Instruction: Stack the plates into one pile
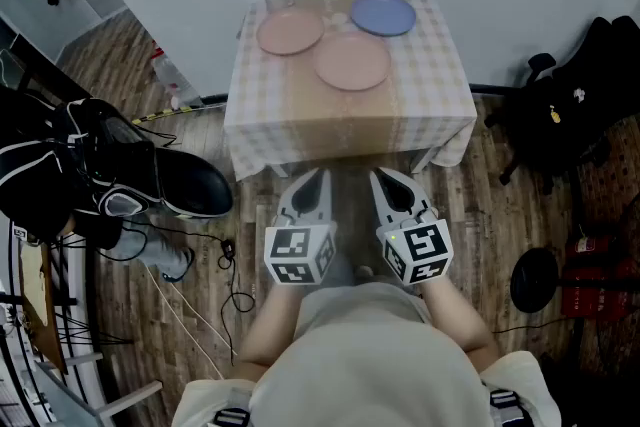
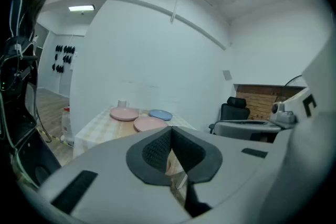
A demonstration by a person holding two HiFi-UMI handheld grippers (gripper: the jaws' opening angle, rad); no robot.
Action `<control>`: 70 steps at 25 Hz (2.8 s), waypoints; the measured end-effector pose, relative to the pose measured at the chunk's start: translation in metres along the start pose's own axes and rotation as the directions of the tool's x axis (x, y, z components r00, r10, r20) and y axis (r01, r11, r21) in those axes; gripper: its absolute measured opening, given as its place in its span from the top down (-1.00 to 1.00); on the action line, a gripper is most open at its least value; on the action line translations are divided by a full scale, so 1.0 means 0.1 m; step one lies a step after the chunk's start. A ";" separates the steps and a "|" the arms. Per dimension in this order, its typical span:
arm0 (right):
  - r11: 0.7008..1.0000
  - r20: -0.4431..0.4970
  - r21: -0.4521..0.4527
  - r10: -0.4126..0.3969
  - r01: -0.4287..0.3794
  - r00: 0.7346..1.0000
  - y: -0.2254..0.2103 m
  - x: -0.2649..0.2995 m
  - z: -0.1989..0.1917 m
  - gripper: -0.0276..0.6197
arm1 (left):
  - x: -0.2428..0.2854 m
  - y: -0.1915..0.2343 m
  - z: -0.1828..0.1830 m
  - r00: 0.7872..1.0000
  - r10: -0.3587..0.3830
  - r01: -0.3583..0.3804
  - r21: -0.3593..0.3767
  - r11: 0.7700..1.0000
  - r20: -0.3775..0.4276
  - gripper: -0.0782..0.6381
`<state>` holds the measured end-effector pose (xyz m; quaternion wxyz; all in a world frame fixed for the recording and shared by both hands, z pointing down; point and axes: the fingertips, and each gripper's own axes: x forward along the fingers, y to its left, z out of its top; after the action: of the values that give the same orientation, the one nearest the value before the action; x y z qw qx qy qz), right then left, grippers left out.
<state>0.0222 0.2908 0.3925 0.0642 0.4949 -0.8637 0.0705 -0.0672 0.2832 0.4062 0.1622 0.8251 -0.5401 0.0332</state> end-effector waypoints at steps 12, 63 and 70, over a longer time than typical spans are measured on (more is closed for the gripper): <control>1.000 0.012 -0.004 -0.014 0.014 1.000 0.04 -0.11 0.01 0.92 | -0.13 -0.02 0.01 1.000 -0.003 0.003 0.029 1.000 0.012 0.78; 0.998 -0.035 0.069 0.014 -0.011 0.999 -1.31 1.99 0.30 0.91 | 2.05 0.92 0.46 0.997 0.011 -0.010 0.021 1.000 -0.072 0.78; 0.999 -0.028 0.052 0.018 -0.017 0.999 -1.48 2.69 0.53 0.91 | 2.57 1.35 0.74 0.997 0.014 -0.013 0.016 1.000 -0.071 0.78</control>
<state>0.0131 -0.0211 0.3977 0.0632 0.4877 -0.8649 0.1004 -0.0914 -0.0150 0.4265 0.1748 0.8211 -0.5391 0.0677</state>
